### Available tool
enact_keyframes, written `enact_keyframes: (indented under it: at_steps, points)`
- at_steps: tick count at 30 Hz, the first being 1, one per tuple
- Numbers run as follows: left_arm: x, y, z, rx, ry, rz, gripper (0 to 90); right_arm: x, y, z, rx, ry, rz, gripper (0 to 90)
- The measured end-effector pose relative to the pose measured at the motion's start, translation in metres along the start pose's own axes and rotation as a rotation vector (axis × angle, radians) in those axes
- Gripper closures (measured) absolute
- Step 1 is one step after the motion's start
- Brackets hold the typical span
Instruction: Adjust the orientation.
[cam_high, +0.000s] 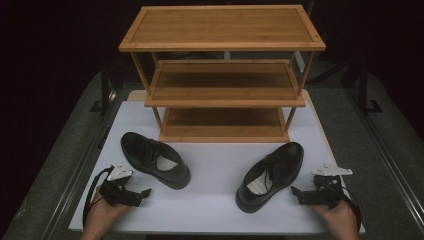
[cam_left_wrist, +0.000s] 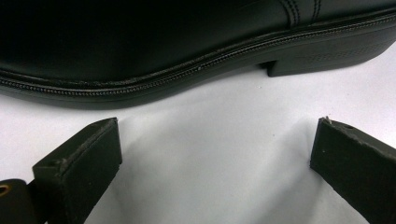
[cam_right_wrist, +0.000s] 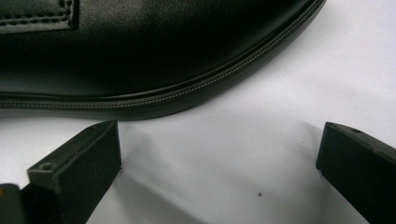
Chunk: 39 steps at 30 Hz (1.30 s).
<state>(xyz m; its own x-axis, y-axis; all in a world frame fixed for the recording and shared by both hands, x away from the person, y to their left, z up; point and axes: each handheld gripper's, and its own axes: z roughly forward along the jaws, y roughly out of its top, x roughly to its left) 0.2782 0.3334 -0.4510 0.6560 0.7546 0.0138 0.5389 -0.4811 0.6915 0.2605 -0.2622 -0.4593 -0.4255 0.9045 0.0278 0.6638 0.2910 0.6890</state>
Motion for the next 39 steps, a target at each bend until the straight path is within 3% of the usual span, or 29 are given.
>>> enact_keyframes:
  at_steps: [13,18,23,27,28,29,30,32,34,39]
  points:
    - [0.000,0.000,0.000,0.001,-0.004,-0.004,1.2,0.000,0.000,0.000,0.001,-0.001,0.000,0.0]
    - [0.003,-0.001,-0.005,-0.016,-0.002,-0.031,7.8,0.000,0.000,0.000,0.001,-0.002,-0.001,0.0]
    - [0.005,0.000,-0.013,-0.018,0.007,-0.034,21.1,0.000,0.000,0.000,0.001,-0.003,-0.002,0.0]
    - [0.006,0.003,-0.021,-0.025,0.007,-0.047,44.3,0.000,0.000,0.000,0.000,-0.004,-0.003,0.0]
    - [0.007,0.003,-0.023,-0.026,0.011,-0.049,44.3,0.000,0.000,0.000,0.000,-0.004,-0.004,0.0]
    - [0.008,0.004,-0.025,-0.029,0.010,-0.059,49.8,0.000,0.000,0.000,0.000,-0.004,-0.004,0.0]
    - [0.010,0.005,-0.029,-0.023,0.012,-0.068,64.8,0.000,0.000,0.000,-0.001,-0.004,-0.004,0.0]
    - [0.012,0.007,-0.032,-0.021,0.009,-0.072,70.0,0.000,0.000,0.000,-0.001,-0.004,-0.004,0.0]
    - [0.015,0.009,-0.036,-0.028,0.008,-0.090,87.5,0.000,0.000,0.000,-0.001,-0.004,-0.004,0.0]
    - [0.026,0.014,-0.039,-0.013,0.034,-0.119,90.0,0.001,0.000,0.000,-0.002,-0.004,-0.003,0.0]
